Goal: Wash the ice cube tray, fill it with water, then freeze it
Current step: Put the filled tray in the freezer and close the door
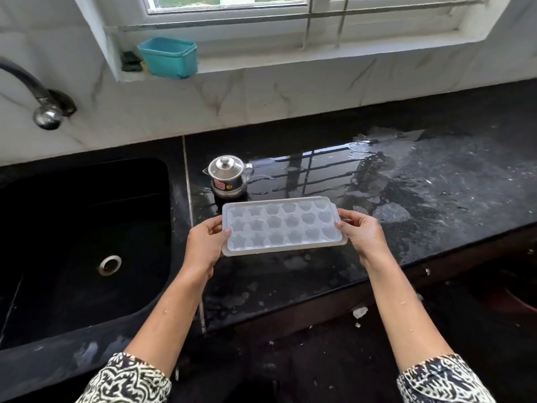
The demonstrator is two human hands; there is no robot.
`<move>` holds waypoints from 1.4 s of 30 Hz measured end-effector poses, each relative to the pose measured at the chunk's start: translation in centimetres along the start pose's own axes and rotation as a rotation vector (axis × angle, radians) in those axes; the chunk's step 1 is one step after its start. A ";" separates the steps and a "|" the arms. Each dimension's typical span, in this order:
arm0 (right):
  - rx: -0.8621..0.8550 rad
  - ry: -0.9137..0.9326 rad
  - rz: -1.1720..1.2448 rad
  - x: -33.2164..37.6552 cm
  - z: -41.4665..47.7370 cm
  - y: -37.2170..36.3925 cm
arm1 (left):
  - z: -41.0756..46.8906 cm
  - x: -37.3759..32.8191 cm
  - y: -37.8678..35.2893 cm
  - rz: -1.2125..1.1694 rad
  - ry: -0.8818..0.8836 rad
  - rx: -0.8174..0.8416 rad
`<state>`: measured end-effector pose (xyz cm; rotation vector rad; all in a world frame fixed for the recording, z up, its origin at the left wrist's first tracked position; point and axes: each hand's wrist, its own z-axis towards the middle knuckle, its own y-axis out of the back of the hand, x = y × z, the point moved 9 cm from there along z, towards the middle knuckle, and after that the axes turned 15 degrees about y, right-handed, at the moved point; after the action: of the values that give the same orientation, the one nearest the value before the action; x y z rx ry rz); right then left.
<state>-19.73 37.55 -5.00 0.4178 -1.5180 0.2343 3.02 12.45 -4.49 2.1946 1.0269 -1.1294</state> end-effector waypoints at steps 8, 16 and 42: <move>-0.234 0.001 0.031 1.0 -5.3 6.2 | -0.6 -1.2 -5.1 0.124 -0.026 0.225; -0.531 -0.031 0.069 1.3 -15.1 10.5 | -3.5 -1.4 -10.2 0.289 -0.075 0.464; -1.379 -0.139 0.054 -1.3 -53.6 16.0 | -23.6 14.0 -23.7 0.800 -0.141 1.131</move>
<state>22.73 73.99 -4.47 -0.7171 -1.4779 -0.8002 1.17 48.67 -4.51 2.7636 -0.7754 -1.5588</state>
